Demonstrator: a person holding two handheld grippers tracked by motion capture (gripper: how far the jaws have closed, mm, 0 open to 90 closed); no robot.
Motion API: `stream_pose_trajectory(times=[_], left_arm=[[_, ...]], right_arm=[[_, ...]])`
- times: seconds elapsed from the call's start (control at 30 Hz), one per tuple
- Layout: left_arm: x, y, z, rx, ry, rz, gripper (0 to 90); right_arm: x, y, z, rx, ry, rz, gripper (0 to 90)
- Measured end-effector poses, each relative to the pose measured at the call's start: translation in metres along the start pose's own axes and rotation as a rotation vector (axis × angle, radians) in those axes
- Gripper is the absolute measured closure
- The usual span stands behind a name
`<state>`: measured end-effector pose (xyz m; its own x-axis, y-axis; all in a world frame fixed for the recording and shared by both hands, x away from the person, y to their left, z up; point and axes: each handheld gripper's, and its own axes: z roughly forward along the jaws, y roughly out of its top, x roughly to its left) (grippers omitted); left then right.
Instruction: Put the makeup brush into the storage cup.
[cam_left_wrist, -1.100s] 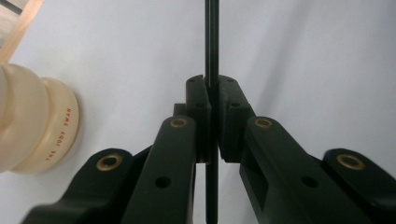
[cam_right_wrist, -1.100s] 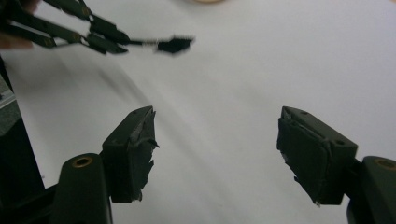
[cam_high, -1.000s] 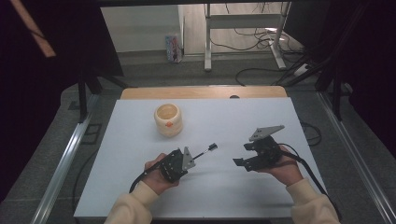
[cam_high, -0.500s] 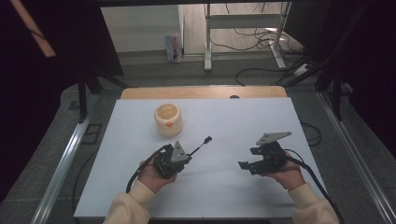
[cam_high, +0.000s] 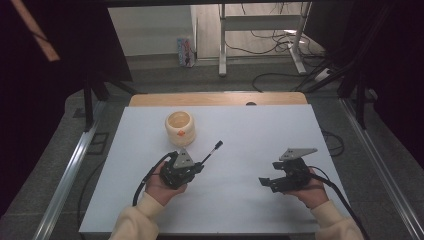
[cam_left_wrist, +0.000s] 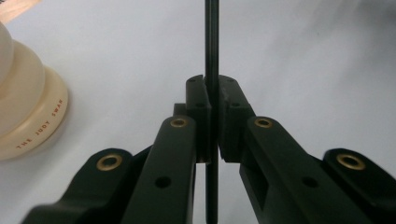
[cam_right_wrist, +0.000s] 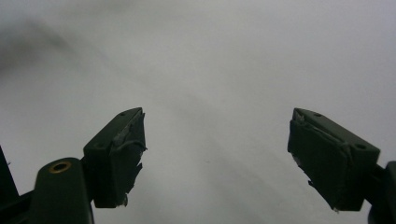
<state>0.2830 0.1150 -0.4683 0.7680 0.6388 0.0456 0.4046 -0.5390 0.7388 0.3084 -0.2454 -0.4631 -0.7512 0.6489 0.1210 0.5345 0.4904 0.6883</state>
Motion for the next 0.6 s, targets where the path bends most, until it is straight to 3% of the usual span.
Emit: stream_pose_trajectory(times=[0.23,0.43,0.6], left_arm=[[0.004,-0.002,-0.003,-0.019,-0.009,-0.025,85.7],[0.006,-0.003,-0.005,-0.026,0.0,-0.033,85.7],[0.009,-0.004,-0.009,-0.037,0.009,-0.039,85.7]], right_arm=[[-0.003,-0.006,-0.004,-0.023,-0.007,-0.002,17.7],[-0.004,-0.013,-0.009,-0.032,-0.025,-0.036,16.1],[-0.009,-0.021,-0.016,-0.051,-0.044,-0.03,16.0]])
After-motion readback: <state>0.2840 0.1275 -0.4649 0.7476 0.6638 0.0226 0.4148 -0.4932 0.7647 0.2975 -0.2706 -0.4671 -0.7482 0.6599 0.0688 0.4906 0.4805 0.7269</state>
